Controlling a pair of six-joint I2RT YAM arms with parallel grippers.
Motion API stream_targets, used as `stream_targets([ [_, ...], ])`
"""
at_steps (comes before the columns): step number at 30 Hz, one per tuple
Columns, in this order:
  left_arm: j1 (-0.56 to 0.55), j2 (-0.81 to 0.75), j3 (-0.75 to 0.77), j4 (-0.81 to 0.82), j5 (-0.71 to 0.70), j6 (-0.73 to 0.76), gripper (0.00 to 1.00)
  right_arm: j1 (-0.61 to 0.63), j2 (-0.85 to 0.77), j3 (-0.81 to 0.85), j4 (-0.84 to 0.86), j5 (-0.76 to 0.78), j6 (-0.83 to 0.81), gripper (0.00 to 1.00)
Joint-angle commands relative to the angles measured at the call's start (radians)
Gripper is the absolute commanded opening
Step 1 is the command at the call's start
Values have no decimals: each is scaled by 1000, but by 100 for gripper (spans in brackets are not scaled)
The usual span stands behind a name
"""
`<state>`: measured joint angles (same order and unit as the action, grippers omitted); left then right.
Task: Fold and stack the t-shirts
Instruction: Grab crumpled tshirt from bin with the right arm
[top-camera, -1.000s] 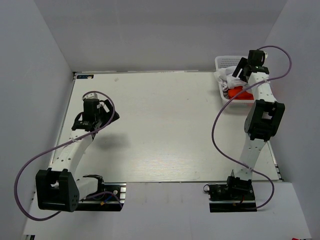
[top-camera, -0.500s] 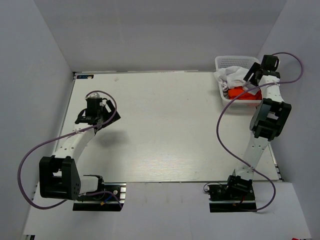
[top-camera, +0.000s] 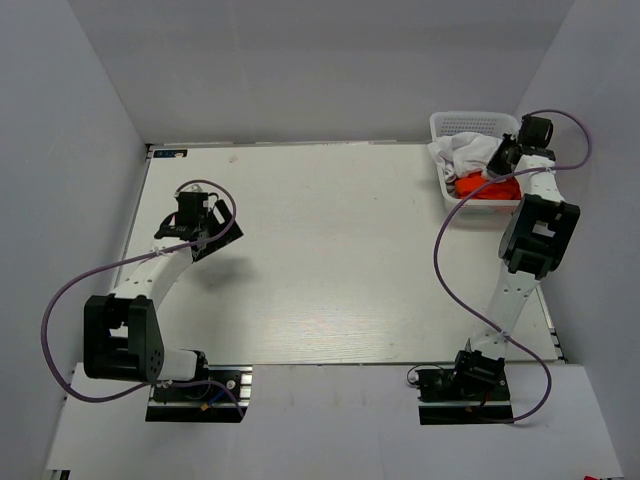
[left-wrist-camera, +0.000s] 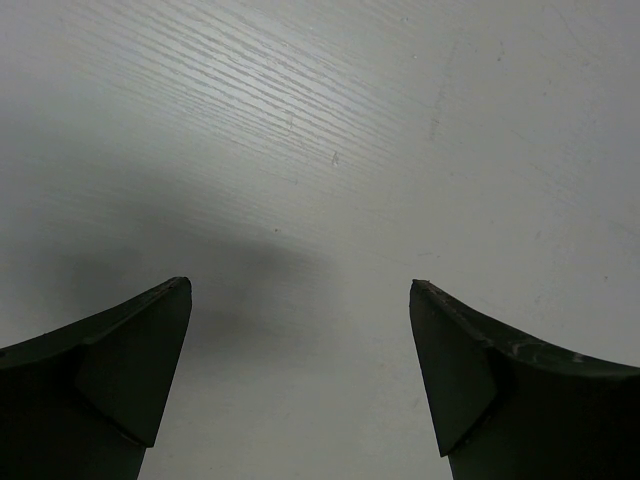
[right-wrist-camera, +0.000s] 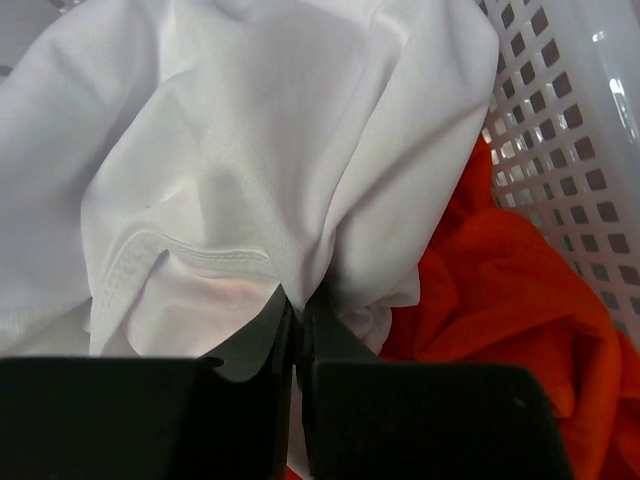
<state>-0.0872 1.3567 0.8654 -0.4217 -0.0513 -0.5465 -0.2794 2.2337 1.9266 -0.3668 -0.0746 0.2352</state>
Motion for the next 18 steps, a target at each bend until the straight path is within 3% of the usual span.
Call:
stream_targets([
  [1,4,-8,41,-3,5,7,100,3,-80,14,74,-39,-17,0],
  [8,4,-39,41,-3,25,7,100,6,-210,68,117,-132,-1,0],
  [18,4,-132,3,6,53,7,100,25,-443,129,183,-416,47,0],
])
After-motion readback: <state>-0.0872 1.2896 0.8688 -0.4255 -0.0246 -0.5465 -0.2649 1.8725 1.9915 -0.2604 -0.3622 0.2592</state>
